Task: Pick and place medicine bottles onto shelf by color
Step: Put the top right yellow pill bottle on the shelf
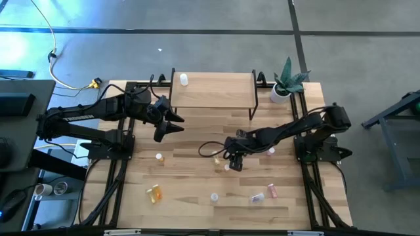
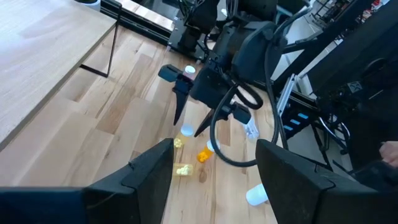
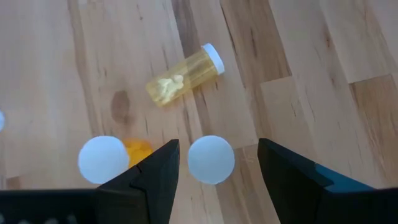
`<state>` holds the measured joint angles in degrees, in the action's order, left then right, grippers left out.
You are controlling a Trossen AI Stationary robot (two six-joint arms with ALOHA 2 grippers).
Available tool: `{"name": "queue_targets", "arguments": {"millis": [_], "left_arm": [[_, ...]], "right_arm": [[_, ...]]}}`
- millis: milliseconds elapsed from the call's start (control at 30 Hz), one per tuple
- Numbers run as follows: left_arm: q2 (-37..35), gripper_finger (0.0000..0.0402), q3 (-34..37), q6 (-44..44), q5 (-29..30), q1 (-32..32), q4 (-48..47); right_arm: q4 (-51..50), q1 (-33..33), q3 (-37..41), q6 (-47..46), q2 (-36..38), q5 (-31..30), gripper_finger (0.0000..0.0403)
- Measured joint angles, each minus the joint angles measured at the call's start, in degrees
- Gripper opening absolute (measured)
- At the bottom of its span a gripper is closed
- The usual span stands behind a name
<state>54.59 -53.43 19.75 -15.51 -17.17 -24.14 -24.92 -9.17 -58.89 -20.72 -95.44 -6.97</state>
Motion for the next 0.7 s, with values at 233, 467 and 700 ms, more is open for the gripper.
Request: {"name": "queue_targets", "arguments": {"millis": [233, 467, 700], "left_arm": [[0.0, 0.0216, 0.0, 0.0, 0.0, 0.0, 0.0], [0.0, 0.0216, 0.0, 0.0, 0.0, 0.0, 0.0], [0.0, 0.0216, 0.0, -0.2, 0.0, 0.0, 0.0]], "right_arm": [[0.8, 0.0, 0.0, 0.0, -1.5, 0.0, 0.0209], [0.9, 0.0, 0.0, -1.5, -1.5, -0.3, 0.0176], [0.9, 0.0, 0.0, -1.8, -1.5, 0.5, 0.0113]]}}
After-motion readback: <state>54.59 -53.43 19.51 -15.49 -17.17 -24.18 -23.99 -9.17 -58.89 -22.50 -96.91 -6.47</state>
